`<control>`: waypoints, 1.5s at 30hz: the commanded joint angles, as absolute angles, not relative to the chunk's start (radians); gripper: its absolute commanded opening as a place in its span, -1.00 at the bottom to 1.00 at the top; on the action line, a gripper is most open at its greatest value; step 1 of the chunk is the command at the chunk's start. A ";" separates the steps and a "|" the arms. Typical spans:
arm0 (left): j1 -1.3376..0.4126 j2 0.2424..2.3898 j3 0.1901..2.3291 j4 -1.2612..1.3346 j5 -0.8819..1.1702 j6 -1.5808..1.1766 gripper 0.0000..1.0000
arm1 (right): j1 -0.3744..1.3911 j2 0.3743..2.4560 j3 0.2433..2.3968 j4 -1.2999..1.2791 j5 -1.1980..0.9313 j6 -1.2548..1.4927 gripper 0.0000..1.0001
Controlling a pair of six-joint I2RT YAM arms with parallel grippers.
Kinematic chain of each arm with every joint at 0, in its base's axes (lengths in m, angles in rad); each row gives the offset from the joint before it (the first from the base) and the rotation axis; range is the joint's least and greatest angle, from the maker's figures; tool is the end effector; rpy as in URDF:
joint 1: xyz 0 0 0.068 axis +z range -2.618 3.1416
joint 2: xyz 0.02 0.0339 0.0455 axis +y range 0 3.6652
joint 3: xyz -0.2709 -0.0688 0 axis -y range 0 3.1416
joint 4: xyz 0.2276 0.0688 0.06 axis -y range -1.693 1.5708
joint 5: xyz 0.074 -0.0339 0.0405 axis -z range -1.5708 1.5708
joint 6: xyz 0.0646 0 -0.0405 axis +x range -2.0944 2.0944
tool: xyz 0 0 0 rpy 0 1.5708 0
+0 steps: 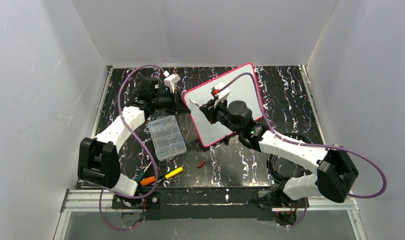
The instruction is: Write a sentence on the whiteboard
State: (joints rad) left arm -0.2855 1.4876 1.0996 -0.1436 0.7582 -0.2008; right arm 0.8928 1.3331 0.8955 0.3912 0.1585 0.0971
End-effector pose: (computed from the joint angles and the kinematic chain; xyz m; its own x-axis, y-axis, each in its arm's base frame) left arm 0.3090 -0.1370 0.2916 -0.6308 0.0342 -0.7752 0.6607 0.5476 -0.5135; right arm 0.2121 0.2471 0.3283 -0.0939 0.0360 -0.9949 -0.6642 0.7422 0.0896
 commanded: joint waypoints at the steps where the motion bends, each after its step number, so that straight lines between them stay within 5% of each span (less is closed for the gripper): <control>1: -0.309 1.462 1.113 -0.192 0.756 -0.170 -1.00 | 0.903 1.317 0.889 0.377 0.184 0.087 -0.97; 45: -0.309 1.455 1.113 -0.194 0.754 -0.173 -1.00 | 0.956 1.312 0.886 0.436 0.302 0.072 -0.97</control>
State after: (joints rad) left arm -0.2916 1.4811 1.1004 -0.1501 0.7429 -0.2005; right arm 0.9524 1.3045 0.8383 0.3771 0.2413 0.0940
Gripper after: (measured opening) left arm 0.093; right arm 0.188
